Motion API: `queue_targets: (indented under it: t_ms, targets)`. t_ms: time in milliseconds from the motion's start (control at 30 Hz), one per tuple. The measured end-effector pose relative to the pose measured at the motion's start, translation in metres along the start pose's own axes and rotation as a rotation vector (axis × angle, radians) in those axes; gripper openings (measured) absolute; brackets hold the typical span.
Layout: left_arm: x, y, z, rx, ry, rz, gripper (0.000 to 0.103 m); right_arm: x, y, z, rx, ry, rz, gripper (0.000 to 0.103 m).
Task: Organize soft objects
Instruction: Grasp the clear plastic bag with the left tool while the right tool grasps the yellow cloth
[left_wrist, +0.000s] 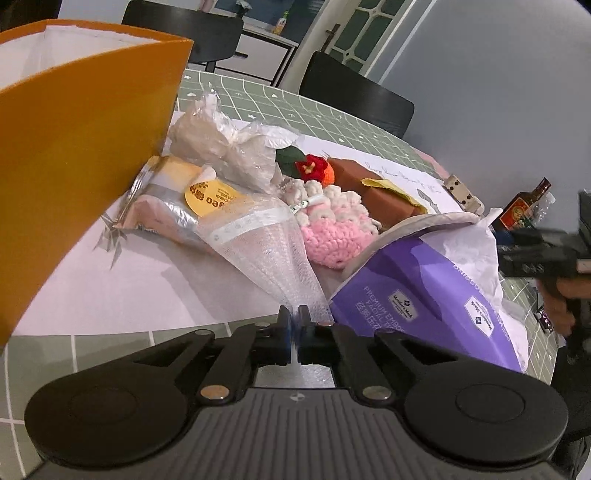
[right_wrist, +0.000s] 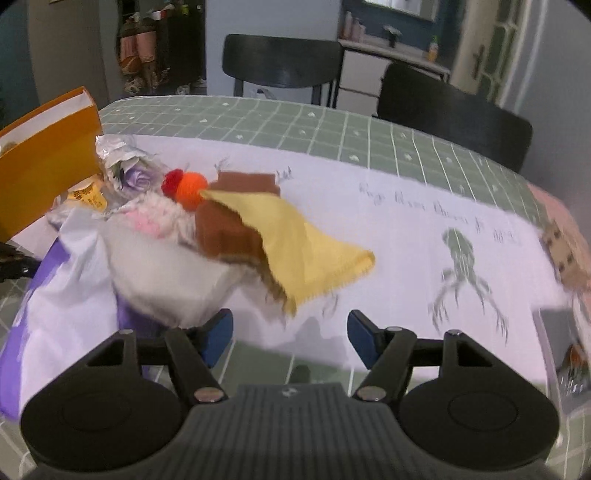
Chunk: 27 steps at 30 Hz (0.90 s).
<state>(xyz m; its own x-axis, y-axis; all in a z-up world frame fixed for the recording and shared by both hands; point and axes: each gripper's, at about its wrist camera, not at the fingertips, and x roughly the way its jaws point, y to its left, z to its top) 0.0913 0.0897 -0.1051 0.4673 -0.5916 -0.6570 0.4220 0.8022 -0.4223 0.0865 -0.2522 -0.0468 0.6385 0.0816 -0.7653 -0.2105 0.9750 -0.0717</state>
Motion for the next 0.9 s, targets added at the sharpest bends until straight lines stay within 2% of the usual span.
queue_targets:
  t_ms: [233, 333, 467, 533, 633, 700, 900]
  targets:
    - [-0.007, 0.000, 0.001, 0.027, -0.004, 0.017, 0.002, 0.027, 0.007, 0.029, -0.063, -0.014, -0.053, 0.068]
    - [-0.009, 0.000, 0.001, 0.036, -0.003, 0.019, 0.002, 0.042, 0.011, 0.034, -0.096, 0.029, -0.064, 0.064]
    - [-0.009, 0.001, 0.002, 0.042, 0.001, 0.019, 0.002, 0.059, 0.013, 0.036, -0.113, 0.093, -0.045, 0.049]
    - [-0.007, 0.001, 0.002, 0.046, 0.003, 0.023, 0.002, 0.065, 0.014, 0.036, -0.120, 0.094, -0.062, 0.047]
    - [-0.007, 0.000, 0.002, 0.051, 0.002, 0.026, 0.002, 0.071, 0.013, 0.036, -0.141, 0.102, -0.075, 0.025]
    - [-0.007, -0.001, 0.002, 0.055, 0.001, 0.028, 0.002, 0.073, 0.012, 0.036, -0.149, 0.118, -0.074, 0.003]
    - [-0.014, -0.005, 0.004, 0.068, -0.019, 0.034, 0.002, 0.059, 0.010, 0.037, -0.169, 0.080, -0.109, 0.000]
